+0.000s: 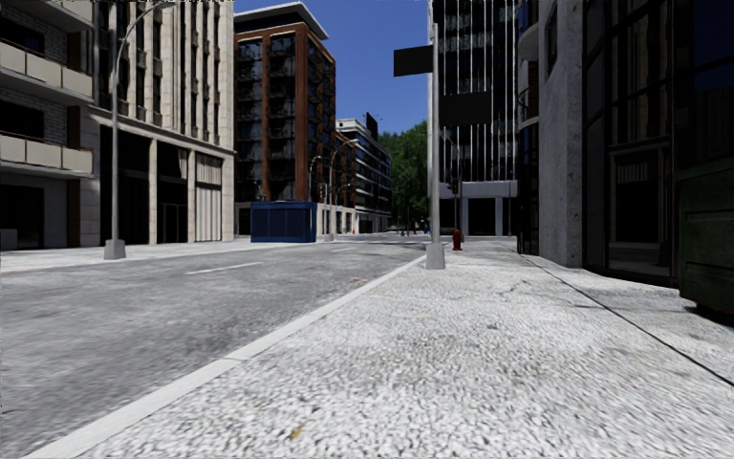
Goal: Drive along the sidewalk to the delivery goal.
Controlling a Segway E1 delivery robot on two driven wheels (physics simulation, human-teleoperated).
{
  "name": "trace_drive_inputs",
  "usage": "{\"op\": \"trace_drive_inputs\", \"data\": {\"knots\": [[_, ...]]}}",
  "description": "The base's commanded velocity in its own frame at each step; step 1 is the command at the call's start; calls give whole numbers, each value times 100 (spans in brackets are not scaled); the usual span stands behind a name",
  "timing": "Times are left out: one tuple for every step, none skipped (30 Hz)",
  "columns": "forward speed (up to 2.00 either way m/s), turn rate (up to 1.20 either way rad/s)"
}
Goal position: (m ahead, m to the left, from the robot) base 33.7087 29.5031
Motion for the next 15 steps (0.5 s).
{"op": "trace_drive_inputs", "data": {"knots": [[200,0],[200,0],[200,0],[200,0],[200,0],[200,0],[200,0],[200,0],[200,-1],[200,-33],[200,-62],[200,-62],[200,-85],[200,-95],[200,-98]]}}
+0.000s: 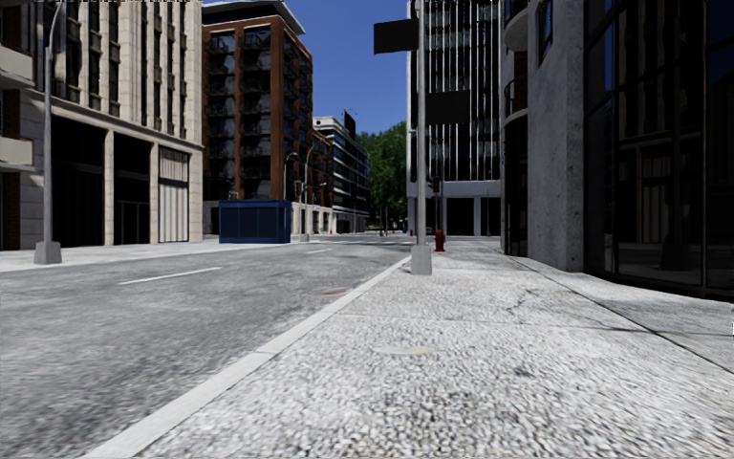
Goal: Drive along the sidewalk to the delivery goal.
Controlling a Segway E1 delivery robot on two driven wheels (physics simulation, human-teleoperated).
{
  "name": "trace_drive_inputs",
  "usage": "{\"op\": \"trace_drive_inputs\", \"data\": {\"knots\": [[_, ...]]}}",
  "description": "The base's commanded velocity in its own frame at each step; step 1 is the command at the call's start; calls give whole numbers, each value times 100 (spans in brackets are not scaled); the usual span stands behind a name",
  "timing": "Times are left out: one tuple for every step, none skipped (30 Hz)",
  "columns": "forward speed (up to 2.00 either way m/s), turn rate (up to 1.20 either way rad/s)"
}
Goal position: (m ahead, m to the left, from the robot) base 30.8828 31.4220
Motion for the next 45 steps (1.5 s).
{"op": "trace_drive_inputs", "data": {"knots": [[200,-98],[200,-98],[200,-98],[200,-98],[200,-86],[200,-38],[200,-38],[200,-28],[200,-23],[200,-4],[200,0],[200,0],[200,0],[200,0],[200,0],[200,0],[200,0],[200,0],[200,0],[200,0],[200,0],[200,0],[200,0],[200,0],[200,0],[200,0],[200,0],[200,0],[200,0],[200,0],[200,-4],[200,-54],[200,-54],[200,-79],[200,-84],[200,-52],[200,-3],[200,0],[200,0],[200,0],[200,0],[200,0],[200,0],[200,0],[200,0]]}}
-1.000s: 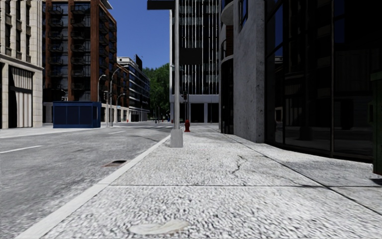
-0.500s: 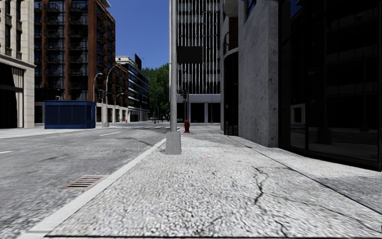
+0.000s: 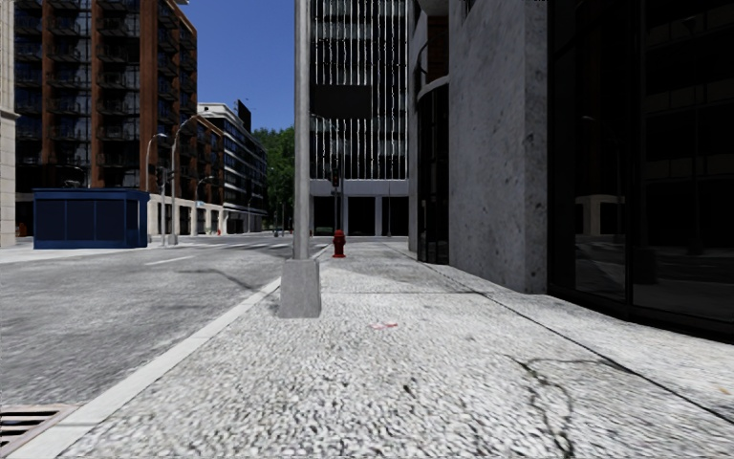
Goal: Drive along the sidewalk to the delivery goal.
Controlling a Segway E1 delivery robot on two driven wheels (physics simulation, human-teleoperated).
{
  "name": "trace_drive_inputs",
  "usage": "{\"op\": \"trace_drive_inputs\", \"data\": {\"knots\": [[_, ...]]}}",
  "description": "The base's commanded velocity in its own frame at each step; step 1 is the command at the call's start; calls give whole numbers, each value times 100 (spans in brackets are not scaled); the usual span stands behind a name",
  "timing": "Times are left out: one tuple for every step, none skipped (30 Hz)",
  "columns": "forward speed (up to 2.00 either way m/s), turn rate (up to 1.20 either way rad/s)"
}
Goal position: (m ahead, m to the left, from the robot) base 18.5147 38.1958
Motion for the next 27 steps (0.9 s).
{"op": "trace_drive_inputs", "data": {"knots": [[200,0],[200,0],[200,0],[200,0],[200,0],[200,0],[200,0],[200,0],[200,0],[200,0],[200,0],[200,0],[200,0],[200,0],[200,0],[200,0],[200,0],[200,0],[200,0],[200,0],[200,0],[200,0],[200,0],[200,0],[200,0],[200,0],[200,0]]}}
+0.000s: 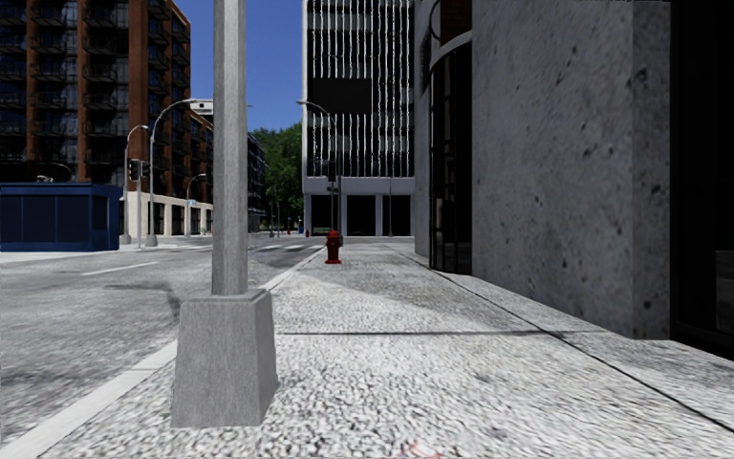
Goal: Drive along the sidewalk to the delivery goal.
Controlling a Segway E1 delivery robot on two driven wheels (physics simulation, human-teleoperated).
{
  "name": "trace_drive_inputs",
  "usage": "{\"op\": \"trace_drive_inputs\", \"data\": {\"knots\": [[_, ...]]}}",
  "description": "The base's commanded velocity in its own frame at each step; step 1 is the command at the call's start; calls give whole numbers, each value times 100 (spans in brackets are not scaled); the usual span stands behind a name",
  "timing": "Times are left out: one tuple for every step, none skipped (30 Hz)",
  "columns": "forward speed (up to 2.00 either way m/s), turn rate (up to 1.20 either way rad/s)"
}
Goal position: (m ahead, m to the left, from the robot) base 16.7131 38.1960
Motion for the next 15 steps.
{"op": "trace_drive_inputs", "data": {"knots": [[200,0],[200,0],[200,0],[200,0],[200,0],[200,0],[200,0],[200,0],[200,0],[200,0],[200,0],[200,0],[200,0],[200,0],[200,0]]}}
